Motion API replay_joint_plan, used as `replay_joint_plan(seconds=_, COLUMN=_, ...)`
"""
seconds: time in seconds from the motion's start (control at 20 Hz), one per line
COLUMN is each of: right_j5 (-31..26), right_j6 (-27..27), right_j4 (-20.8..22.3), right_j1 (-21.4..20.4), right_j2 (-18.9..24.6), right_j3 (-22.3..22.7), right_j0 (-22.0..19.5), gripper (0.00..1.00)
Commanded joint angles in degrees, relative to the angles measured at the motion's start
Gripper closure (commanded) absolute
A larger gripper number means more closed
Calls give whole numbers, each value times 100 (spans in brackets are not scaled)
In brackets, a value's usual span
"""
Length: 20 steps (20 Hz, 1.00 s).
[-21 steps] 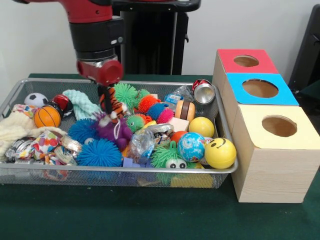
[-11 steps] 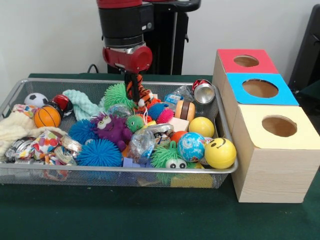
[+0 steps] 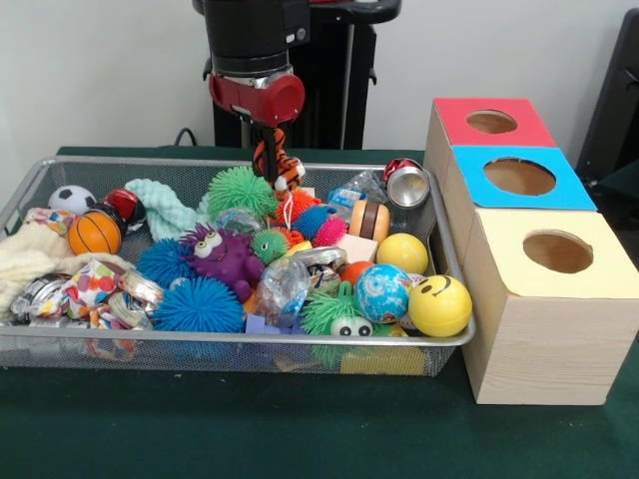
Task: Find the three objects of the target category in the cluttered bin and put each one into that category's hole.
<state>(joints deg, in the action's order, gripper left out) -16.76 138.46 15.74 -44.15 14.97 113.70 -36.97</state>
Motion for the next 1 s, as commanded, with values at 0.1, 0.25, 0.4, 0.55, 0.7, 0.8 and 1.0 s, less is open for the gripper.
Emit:
replay_joint_plan(seconds=0.1, right_j5=140, right_j6=761, right_j4=-192, right_j1=-256, right_j2=-366, right_j3=585, right_j0=169, gripper=100)
replay_joint_plan(seconds=0.25, right_j5=184, right_j6=820, right_j4=-254, right_j1=-335, right_j2=-469, right_j3=658, right_j0=295, gripper=100)
replay_joint_plan(seconds=0.4, right_j5=279, right_j6=954, right_j4=-338, right_j1=-395, right_j2=-596, right_j3=729, right_j0=506, gripper=100)
replay_joint_plan(seconds=0.55, right_j5=392, right_j6=1111, right_j4=-458, right_j1=-342, right_j2=-748, right_j3=699, right_j0=772, gripper=100)
replay_joint_plan(seconds=0.7, right_j5=571, right_j6=1316, right_j4=-599, right_j1=-340, right_j2=-943, right_j3=771, right_j0=1110, gripper=100)
replay_joint_plan(seconds=0.8, right_j5=580, right_j6=1376, right_j4=-710, right_j1=-373, right_j2=-1062, right_j3=786, right_j0=1302, gripper=100)
replay_joint_plan(seconds=1.0, right_j5=655, right_j6=1395, right_j4=-946, right_j1=-408, right_j2=-1258, right_j3=858, right_j0=1564, gripper=100)
